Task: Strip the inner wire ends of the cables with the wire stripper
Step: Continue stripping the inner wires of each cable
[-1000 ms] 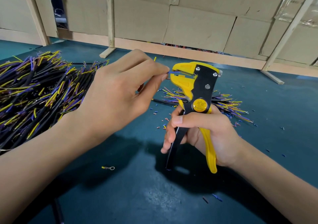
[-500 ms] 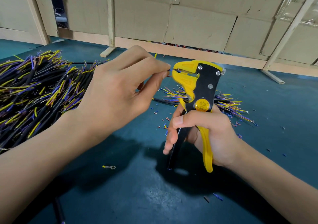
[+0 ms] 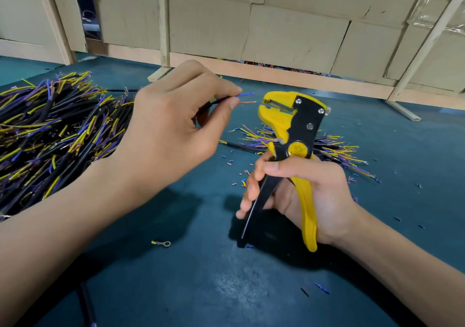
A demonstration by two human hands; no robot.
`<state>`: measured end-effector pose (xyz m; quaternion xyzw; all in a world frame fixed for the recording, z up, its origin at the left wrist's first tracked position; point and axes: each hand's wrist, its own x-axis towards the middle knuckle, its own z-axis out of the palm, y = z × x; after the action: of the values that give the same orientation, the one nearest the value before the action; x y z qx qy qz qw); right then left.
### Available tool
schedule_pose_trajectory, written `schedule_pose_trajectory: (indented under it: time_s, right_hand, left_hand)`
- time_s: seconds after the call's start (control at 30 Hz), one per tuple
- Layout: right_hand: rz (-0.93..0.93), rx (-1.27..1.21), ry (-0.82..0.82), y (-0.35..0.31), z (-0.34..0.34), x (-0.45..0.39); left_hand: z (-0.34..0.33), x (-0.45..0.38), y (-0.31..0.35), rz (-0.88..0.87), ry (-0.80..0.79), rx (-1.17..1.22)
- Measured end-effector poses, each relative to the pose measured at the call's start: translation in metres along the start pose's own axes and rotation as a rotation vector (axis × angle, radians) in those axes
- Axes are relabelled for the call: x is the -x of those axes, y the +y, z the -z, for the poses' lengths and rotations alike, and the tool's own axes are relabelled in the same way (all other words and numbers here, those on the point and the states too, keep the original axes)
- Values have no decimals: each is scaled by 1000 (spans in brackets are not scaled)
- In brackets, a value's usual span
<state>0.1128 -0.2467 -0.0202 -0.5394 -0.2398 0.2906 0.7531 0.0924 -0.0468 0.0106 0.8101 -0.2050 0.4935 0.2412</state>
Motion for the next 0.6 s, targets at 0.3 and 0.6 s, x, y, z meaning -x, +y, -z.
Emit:
schedule_pose_trajectory:
  time_s: [0.3, 0.6]
  right_hand:
    - [3, 45, -12, 0, 2, -1]
    - [-7, 52, -24, 0, 3, -3]
  left_hand:
    - [-4, 5, 6, 82, -8, 140]
    - [-3, 3, 7, 74, -1, 114]
